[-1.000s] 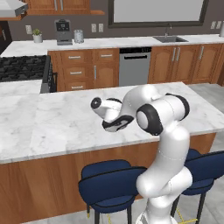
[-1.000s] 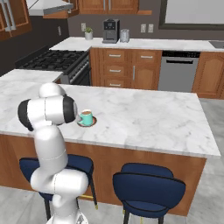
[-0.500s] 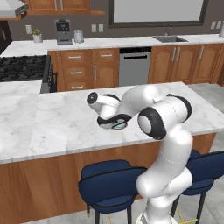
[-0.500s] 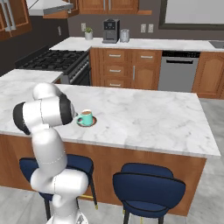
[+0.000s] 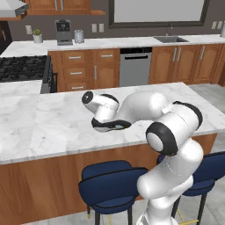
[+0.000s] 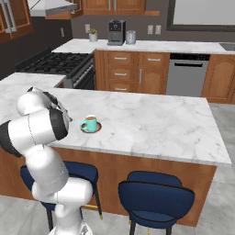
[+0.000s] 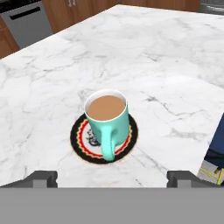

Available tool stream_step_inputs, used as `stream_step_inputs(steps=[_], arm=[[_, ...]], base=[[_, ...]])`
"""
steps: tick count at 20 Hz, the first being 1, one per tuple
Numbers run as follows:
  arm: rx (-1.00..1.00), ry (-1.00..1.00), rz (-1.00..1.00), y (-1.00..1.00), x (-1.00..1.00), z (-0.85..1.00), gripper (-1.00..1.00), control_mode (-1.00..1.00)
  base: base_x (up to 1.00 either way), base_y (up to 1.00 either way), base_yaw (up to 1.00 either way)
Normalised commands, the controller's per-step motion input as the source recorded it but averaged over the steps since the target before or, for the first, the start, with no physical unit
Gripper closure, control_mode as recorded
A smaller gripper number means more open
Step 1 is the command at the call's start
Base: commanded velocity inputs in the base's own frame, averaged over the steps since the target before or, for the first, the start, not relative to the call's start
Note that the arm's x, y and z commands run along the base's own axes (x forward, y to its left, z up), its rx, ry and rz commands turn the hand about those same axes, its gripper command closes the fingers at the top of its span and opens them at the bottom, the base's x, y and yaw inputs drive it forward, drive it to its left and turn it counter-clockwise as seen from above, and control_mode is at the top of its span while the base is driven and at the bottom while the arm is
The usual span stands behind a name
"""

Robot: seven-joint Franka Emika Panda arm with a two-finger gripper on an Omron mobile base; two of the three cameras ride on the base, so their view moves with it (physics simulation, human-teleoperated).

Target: Pick the cup of tea, navigate to the dining table, and place it on the saucer.

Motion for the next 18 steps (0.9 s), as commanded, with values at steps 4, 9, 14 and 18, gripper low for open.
stream_step_inputs(steps=[4, 9, 14, 18], arm=[[0.0, 0.0, -0.01, 0.0, -0.72, 0.46, -1.0, -1.0], [0.0, -0.01, -0.04, -0.01, -0.61, 0.68, -1.0, -1.0], [0.0, -0.01, -0.03, -0.03, -0.47, 0.7, -1.0, -1.0], [0.0, 0.0, -0.02, -0.12, -0.48, 0.53, -1.0, -1.0]], base=[[0.0, 0.0, 0.0], [0.0, 0.0, 0.0], [0.0, 0.0, 0.0], [0.0, 0.0, 0.0]])
